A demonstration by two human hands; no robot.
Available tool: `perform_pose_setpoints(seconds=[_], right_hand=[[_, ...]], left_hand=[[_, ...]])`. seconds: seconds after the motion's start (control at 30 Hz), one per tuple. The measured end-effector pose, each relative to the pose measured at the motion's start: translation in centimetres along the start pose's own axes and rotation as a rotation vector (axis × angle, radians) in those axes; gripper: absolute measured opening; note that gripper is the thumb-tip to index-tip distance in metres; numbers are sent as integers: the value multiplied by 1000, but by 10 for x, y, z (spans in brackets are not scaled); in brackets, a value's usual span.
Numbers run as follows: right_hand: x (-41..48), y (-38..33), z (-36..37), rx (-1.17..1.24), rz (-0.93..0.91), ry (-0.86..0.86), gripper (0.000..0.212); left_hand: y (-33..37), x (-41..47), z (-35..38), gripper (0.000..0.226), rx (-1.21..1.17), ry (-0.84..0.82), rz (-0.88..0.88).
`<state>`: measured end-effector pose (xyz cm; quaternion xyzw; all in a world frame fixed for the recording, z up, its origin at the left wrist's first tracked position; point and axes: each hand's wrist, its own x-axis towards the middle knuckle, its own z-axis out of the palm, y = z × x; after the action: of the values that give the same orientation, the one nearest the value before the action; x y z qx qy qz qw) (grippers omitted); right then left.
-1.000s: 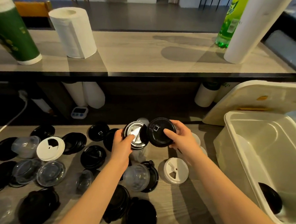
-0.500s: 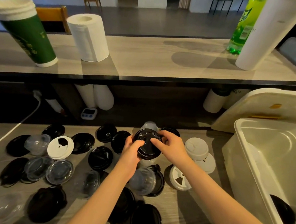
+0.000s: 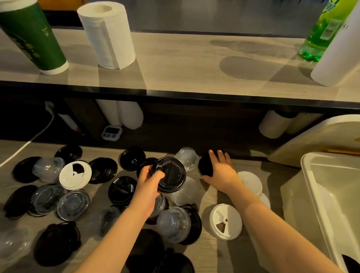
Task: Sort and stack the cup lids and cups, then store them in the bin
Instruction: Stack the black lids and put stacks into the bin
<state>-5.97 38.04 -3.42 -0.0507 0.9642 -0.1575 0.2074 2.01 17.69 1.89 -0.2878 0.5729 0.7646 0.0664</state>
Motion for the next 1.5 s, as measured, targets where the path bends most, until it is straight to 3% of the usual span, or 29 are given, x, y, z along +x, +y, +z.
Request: perform_pose_setpoints(seconds=[0.13,0.3,0.47,0.53,0.7,0.8,0.87,1.37,1.5], right_hand=[[10,-9,13,-92,2,-143,90],[-2,-14,31,-189,-57,56,71],[-17,-15,18,-70,-65,108,41],[-28,-16,10,100,-38,222,36],[-64,-31,-13,865,78,500,33],[-84,-41,-24,1272,52,433,33],[-96,-48,-26,1393,3,350,35],[-146,-98,-7,1081,-160,329,29],[-156,-104,-1,944,-237,360,30]], left_hand=[[-1,6,-3,31,-6,56,-4],[-1,9,-6,31,14,87,3],[-1,5,-2,31,2,102,17],[-1,2,0,32,3,98,26],[-1,-9,2,35,41,51,60],[-1,-19,6,40,43,26,78],[-1,-27,7,40,47,4,78],[6,-88,-12,33,-288,-161,46],[5,-95,-16,37,-206,-226,73]])
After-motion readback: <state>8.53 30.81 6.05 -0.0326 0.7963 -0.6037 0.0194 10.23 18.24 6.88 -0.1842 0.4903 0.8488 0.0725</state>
